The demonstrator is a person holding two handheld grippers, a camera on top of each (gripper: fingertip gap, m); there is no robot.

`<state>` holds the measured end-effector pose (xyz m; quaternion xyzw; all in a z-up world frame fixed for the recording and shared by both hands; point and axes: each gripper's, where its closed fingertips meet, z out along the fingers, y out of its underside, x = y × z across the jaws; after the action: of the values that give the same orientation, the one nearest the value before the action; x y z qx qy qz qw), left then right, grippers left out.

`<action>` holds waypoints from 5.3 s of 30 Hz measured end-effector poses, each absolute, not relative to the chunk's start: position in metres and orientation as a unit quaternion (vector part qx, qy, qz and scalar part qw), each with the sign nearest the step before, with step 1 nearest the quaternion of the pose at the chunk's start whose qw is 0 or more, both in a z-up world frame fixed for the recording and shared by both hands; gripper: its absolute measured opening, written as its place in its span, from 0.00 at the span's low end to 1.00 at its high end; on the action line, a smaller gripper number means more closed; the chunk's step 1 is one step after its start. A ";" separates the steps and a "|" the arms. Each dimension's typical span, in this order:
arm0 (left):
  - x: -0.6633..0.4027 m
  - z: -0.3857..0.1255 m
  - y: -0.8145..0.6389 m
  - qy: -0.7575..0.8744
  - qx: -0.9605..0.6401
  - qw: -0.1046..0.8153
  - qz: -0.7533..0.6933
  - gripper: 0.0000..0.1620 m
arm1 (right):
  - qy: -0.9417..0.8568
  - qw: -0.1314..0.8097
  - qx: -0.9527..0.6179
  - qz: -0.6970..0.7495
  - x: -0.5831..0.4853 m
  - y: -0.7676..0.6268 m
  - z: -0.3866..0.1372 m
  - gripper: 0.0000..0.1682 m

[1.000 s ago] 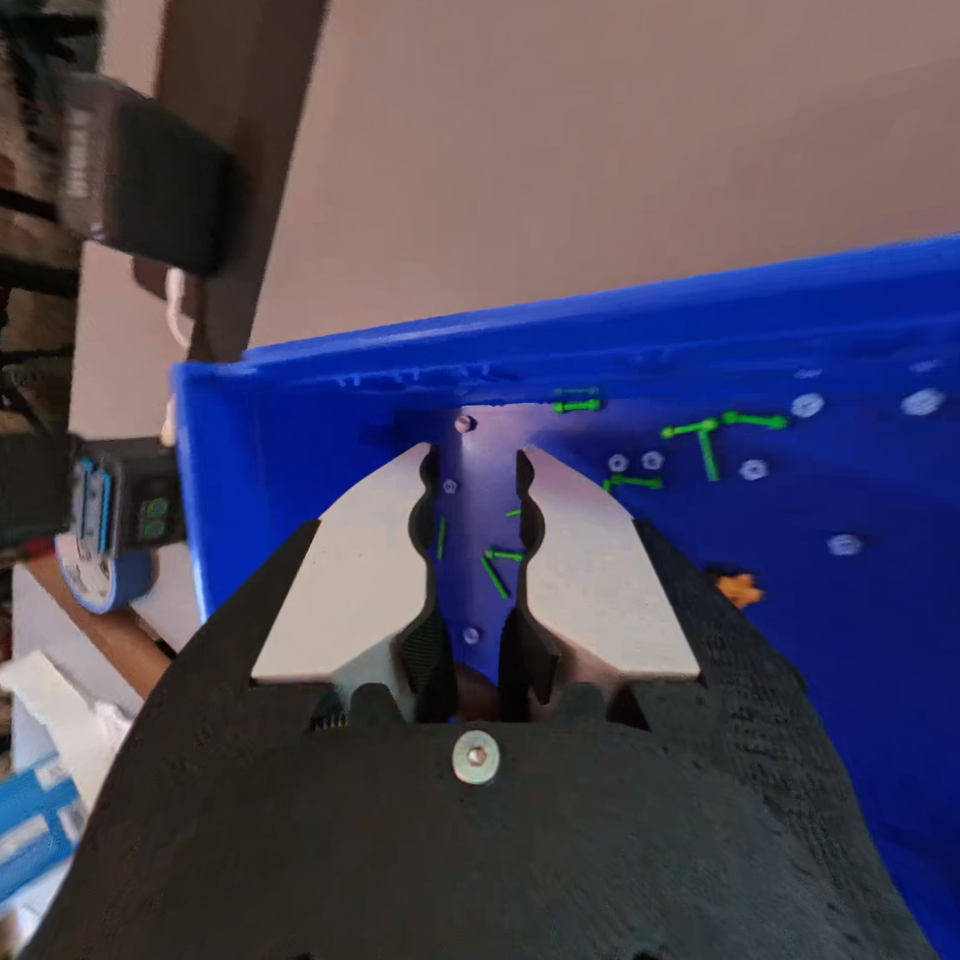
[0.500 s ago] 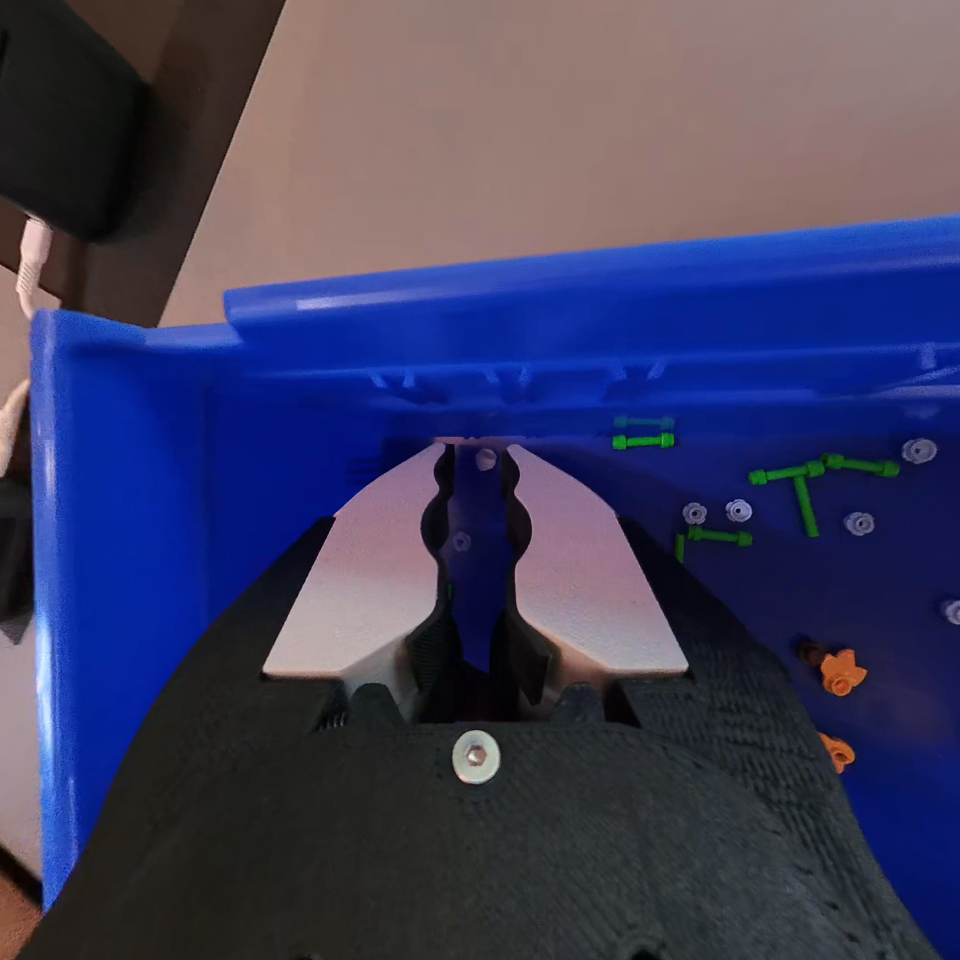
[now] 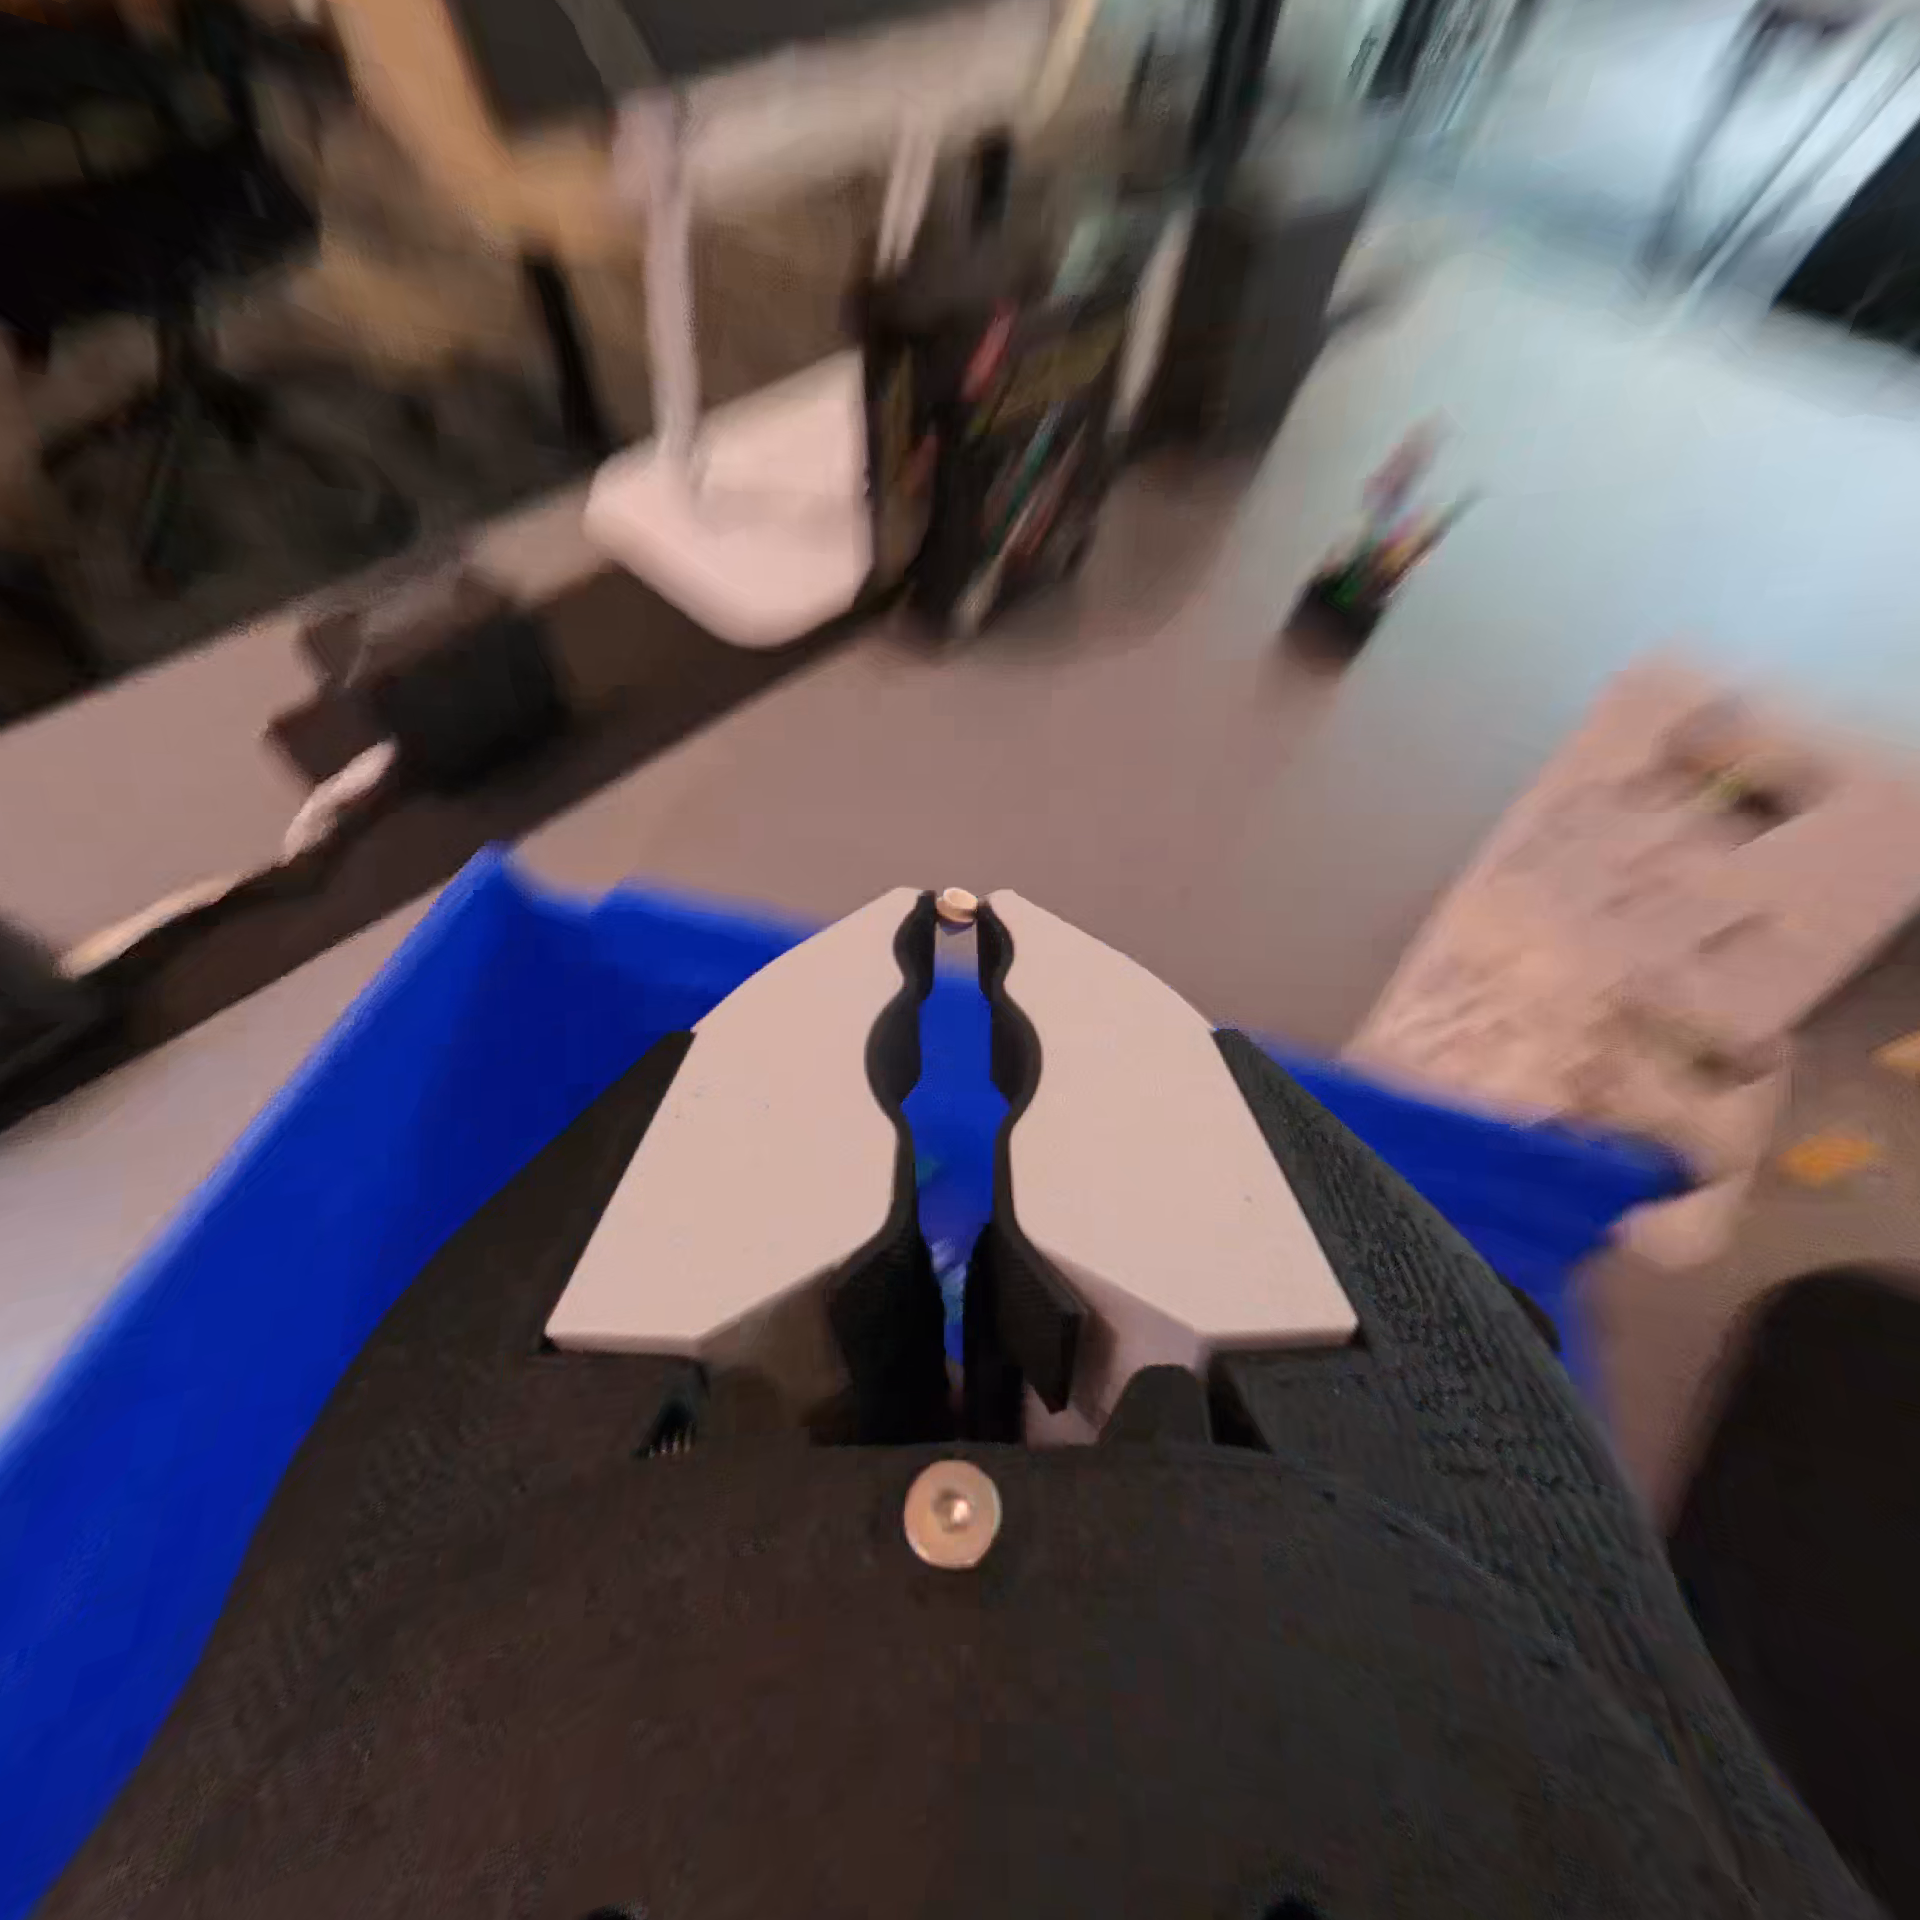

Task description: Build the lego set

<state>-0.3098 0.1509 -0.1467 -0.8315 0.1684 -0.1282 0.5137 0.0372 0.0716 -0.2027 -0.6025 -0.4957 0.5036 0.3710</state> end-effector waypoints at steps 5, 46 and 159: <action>-0.182 -0.046 0.070 0.072 -0.603 0.703 -0.370 0.05 | -0.473 0.523 -0.482 0.520 0.034 0.067 -0.149 0.06; -0.029 -0.199 0.019 0.139 -0.803 0.453 -0.361 0.23 | -0.492 0.630 -0.410 0.440 0.019 0.052 -0.084 0.04; -0.152 -0.268 -0.107 0.421 -0.896 0.123 -0.063 0.09 | -0.498 0.547 -0.488 0.463 0.065 0.058 -0.159 0.04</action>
<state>-0.1523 -0.1072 -0.2684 -0.8963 0.4213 -0.0634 0.1231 0.0647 0.0579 -0.1588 -0.4881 -0.4982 0.4629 0.5470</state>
